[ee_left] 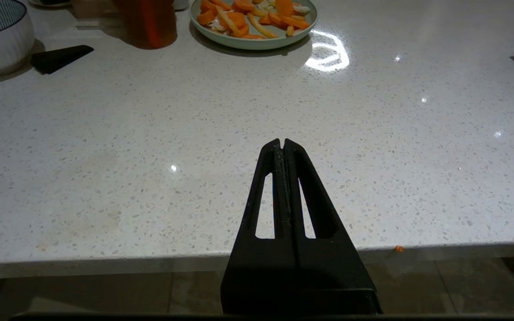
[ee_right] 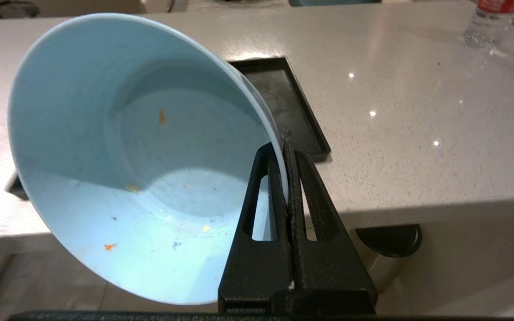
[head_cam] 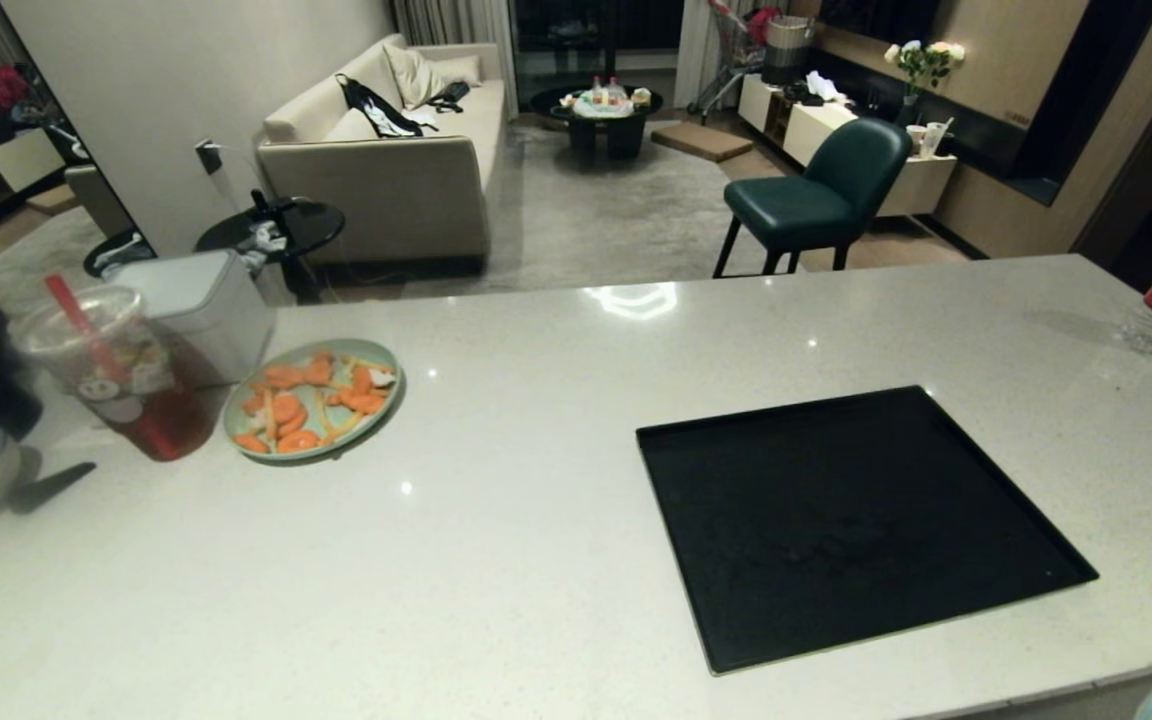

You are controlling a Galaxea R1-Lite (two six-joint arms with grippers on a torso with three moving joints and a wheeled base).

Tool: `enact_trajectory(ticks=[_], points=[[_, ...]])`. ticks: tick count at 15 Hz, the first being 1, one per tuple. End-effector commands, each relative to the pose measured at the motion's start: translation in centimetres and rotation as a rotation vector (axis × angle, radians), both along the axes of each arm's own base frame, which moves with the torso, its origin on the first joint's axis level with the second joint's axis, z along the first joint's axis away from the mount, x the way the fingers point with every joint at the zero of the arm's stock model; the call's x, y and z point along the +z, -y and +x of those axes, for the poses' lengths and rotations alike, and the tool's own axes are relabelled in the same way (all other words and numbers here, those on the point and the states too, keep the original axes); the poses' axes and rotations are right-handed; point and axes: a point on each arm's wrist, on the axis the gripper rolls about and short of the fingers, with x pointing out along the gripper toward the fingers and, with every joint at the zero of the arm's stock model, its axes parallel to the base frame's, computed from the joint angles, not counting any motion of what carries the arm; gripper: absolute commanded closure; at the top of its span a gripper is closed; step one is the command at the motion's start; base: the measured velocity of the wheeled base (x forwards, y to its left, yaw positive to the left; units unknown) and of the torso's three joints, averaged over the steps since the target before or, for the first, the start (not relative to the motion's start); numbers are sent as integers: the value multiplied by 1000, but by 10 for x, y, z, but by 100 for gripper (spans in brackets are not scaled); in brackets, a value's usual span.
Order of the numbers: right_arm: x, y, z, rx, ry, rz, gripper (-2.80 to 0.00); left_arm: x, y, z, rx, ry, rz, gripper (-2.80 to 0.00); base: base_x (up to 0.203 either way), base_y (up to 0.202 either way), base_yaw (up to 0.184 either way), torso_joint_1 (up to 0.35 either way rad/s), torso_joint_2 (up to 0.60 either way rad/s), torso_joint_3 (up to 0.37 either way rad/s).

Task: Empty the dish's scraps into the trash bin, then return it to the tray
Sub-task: Put the bowl back to the table

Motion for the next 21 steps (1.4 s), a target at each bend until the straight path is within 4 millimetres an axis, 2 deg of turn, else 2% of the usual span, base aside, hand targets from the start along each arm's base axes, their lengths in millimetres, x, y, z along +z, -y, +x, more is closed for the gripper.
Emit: enact_trajectory(ticks=[1, 3, 5, 8, 11, 13, 15, 19, 21], points=[[28, 0, 6, 17, -59, 9, 0, 0, 0, 0, 0, 0, -1, 0, 0, 0, 0, 0, 0, 0], [55, 0, 26, 25, -154, 51, 0, 0, 0, 0, -1, 0, -1, 0, 0, 0, 0, 0, 0, 0], [84, 0, 57, 23, -256, 135, 0, 0, 0, 0, 1, 1, -1, 0, 0, 0, 0, 0, 0, 0], [116, 0, 123, -19, -414, 370, 0, 0, 0, 0, 1, 0, -1, 0, 0, 0, 0, 0, 0, 0], [130, 1, 197, -113, -535, 621, 0, 0, 0, 0, 1, 0, -1, 0, 0, 0, 0, 0, 0, 0], [126, -2, 232, -195, -633, 797, 0, 0, 0, 0, 1, 0, -1, 0, 0, 0, 0, 0, 0, 0], [107, -14, 256, -294, -729, 933, 0, 0, 0, 0, 1, 0, -1, 0, 0, 0, 0, 0, 0, 0], [71, -64, 282, -361, -878, 980, 0, 0, 0, 0, 1, 0, -1, 0, 0, 0, 0, 0, 0, 0], [68, -88, 292, -358, -898, 999, 0, 0, 0, 0, 1, 0, -1, 0, 0, 0, 0, 0, 0, 0]])
